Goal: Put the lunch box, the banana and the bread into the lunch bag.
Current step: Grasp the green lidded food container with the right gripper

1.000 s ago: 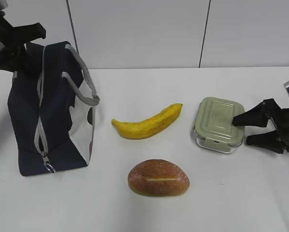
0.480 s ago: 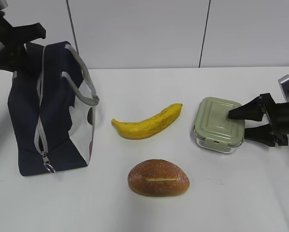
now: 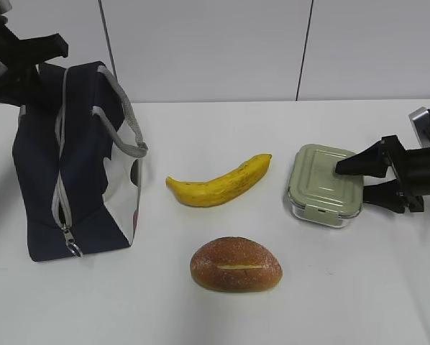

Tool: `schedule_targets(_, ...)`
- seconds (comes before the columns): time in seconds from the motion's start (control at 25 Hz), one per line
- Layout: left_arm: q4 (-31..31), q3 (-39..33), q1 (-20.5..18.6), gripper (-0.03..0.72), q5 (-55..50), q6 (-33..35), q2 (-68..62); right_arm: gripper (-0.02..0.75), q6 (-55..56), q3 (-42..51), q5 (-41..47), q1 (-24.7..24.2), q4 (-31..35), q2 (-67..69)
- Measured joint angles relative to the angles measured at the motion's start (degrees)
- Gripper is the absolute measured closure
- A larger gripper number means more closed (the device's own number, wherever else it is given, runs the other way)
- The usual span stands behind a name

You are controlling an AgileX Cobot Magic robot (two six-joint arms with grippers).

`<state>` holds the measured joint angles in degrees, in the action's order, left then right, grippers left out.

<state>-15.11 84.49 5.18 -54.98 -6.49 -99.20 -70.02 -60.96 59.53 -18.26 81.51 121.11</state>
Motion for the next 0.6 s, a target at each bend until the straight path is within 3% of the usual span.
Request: schedule_targets(0.6, 0.0, 0.0, 0.0, 0.688, 0.1, 0.0, 0.0, 0.186, 0.0, 0.0, -0.2, 0.0, -0.1, 0.1)
